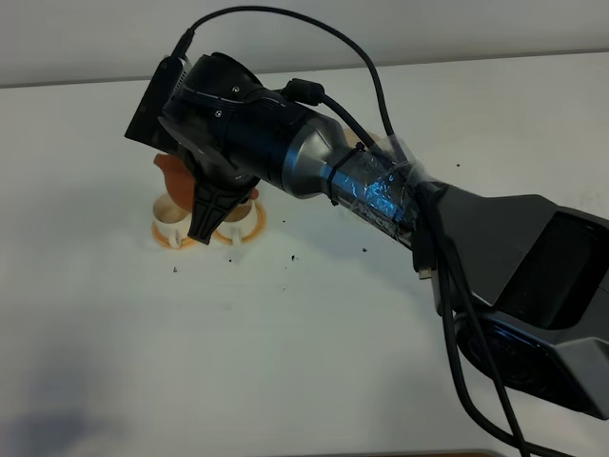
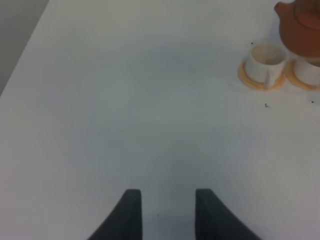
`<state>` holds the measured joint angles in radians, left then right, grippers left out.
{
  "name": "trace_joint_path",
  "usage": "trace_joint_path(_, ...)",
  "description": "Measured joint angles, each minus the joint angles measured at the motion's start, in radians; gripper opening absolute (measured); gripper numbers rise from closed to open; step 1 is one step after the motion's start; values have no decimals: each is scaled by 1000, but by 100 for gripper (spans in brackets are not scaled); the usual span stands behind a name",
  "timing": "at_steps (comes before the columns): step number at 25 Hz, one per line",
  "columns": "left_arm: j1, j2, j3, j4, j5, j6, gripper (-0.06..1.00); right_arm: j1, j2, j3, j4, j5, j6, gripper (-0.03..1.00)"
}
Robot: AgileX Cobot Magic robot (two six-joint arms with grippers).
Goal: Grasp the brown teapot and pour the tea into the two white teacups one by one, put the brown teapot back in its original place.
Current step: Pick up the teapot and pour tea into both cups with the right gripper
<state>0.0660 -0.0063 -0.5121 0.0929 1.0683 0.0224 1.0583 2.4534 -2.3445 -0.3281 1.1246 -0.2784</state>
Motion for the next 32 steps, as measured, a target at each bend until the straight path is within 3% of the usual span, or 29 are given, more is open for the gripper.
trace_joint_path(32,0,0,0,0,-1,0,26,47,19,0,-202,50,-112,9)
